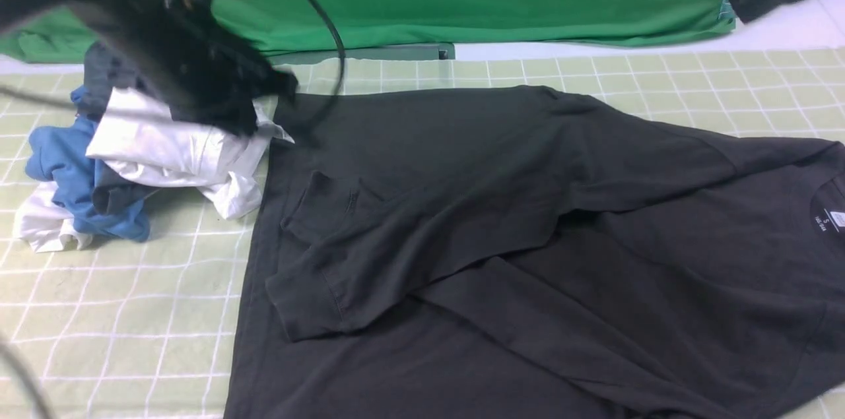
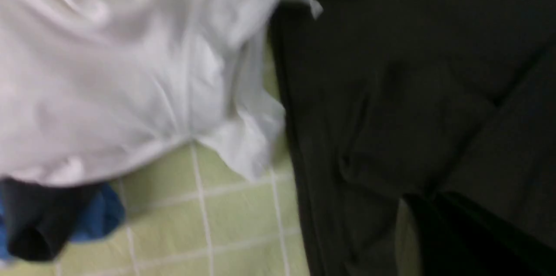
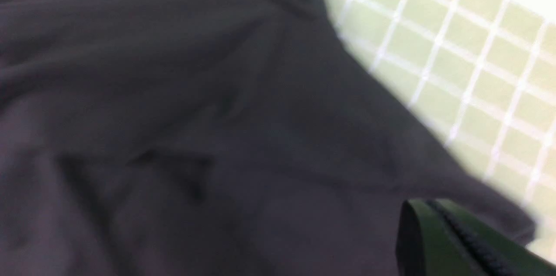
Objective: Fold a long-sleeved shirt over a green coffee tablecloth.
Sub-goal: 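Grasp the near edge of the shirt at its hem and shoulder corners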
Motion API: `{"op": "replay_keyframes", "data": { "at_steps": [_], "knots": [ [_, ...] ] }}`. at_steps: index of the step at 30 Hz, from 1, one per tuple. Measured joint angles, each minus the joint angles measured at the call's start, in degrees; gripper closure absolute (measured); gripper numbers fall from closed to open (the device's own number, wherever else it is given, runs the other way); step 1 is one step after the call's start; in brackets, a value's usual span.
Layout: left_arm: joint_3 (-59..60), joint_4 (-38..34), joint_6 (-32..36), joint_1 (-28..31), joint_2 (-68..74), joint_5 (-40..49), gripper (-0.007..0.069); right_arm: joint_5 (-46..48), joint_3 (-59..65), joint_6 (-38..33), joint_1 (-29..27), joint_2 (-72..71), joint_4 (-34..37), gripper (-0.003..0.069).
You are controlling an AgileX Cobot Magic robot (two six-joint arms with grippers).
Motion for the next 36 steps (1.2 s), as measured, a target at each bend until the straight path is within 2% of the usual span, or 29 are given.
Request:
{"op": "replay_keyframes", "data": {
  "at_steps": [6,10,13,18,21,22,23,25,26,29,32,34,36],
  "knots": [
    [17.9,-0.9,-6.6,-9.1,-9.5,1.4,0.0621,-1.2,17.7,-2.8,0.0,-11.5,6.0,0.0653],
    [32.3,-1.3,-13.5,-15.4,-14.1,1.9,0.0609,-3.2,30.0,-4.1,0.0,-17.4,6.9,0.0653],
    [37.2,-1.4,-15.3,-17.6,-15.2,2.0,0.0585,-4.9,34.8,-4.3,0.0,-19.4,7.1,0.0653],
    [43.3,-1.4,-19.9,-18.6,-15.7,-1.5,0.0466,-7.7,40.6,-4.5,0.0,-21.3,7.1,0.0654],
    [44.9,-1.4,-22.1,-18.6,-15.7,-4.4,0.0300,-8.0,42.0,-5.0,0.0,-21.3,7.2,0.0654],
    [45.1,-1.4,-22.3,-18.6,-15.7,-5.2,0.0270,-8.0,42.0,-5.0,0.0,-21.3,7.3,0.0654],
    [45.5,-1.4,-22.7,-18.6,-15.8,-7.0,0.0202,-8.2,42.0,-5.1,0.0,-21.3,7.3,0.0654],
    [45.7,-1.4,-23.0,-18.6,-15.8,-8.1,0.0156,-8.3,42.0,-5.3,0.0,-21.4,7.5,0.0654],
    [45.9,-1.8,-23.5,-18.6,-15.6,-9.6,0.0095,-8.3,42.0,-5.6,0.0,-21.4,7.7,0.0654],
    [46.5,-3.7,-23.7,-18.6,-13.9,-10.4,0.0044,-8.1,42.0,-5.8,0.0,-21.4,8.1,0.0654],
    [46.4,-4.0,-23.8,-18.6,-12.5,-9.6,0.0066,-6.9,42.0,-6.2,0.0,-21.4,8.1,0.0654],
    [46.2,-3.3,-23.5,-18.6,-11.9,-9.0,0.0132,-5.4,42.0,-7.5,0.0,-21.4,8.1,0.0654],
    [46.2,-2.9,-23.2,-18.5,-11.8,-8.8,0.0252,-3.7,42.0,-9.0,0.0,-21.4,8.3,0.0652]
  ]
}}
